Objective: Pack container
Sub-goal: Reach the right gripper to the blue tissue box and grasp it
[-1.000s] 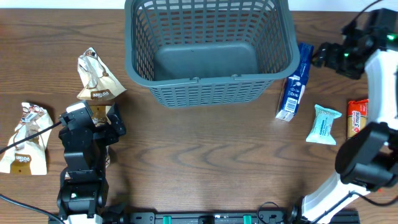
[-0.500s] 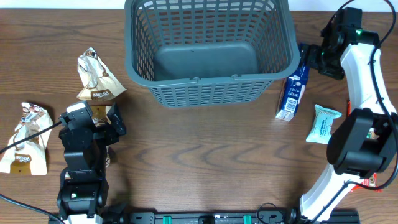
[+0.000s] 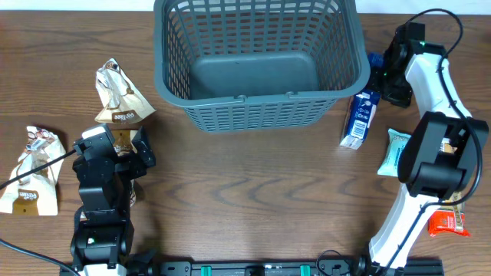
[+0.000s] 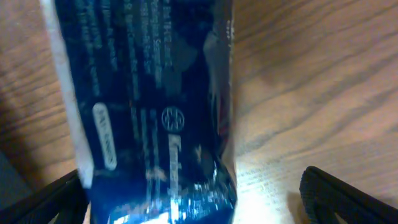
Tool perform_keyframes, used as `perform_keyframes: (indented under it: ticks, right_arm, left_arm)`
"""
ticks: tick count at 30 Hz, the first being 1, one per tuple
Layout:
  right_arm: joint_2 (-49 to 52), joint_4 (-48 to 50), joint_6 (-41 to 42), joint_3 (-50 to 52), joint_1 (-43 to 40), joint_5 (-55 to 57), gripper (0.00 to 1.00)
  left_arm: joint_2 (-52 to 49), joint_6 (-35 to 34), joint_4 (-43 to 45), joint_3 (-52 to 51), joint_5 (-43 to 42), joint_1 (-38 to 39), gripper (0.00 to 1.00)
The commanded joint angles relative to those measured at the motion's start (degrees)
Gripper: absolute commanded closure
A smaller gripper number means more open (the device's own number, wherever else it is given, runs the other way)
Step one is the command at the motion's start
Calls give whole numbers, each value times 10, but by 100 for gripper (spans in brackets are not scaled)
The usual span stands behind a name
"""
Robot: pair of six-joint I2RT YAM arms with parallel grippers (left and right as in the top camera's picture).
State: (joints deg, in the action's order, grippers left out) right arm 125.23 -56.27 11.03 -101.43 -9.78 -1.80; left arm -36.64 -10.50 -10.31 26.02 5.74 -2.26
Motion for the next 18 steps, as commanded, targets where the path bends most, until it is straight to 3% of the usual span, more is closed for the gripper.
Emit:
perform_keyframes:
  ticks: [1,10,14,18]
  right_arm:
    - [25,2,12,-5,7,5,4]
    - [80,4,12,-5,9,5,8]
    - [86,3,12,-5,9,3,27]
    - [85,6,12,-6,9,3,69]
  left_arm:
    - [0,3,-2,17,-6,-3,1]
    - [0,3,-2,17,-6,-3,1]
    - [0,3,-2,17,-6,-3,1]
    - [0,3,-2,17,-6,-3,1]
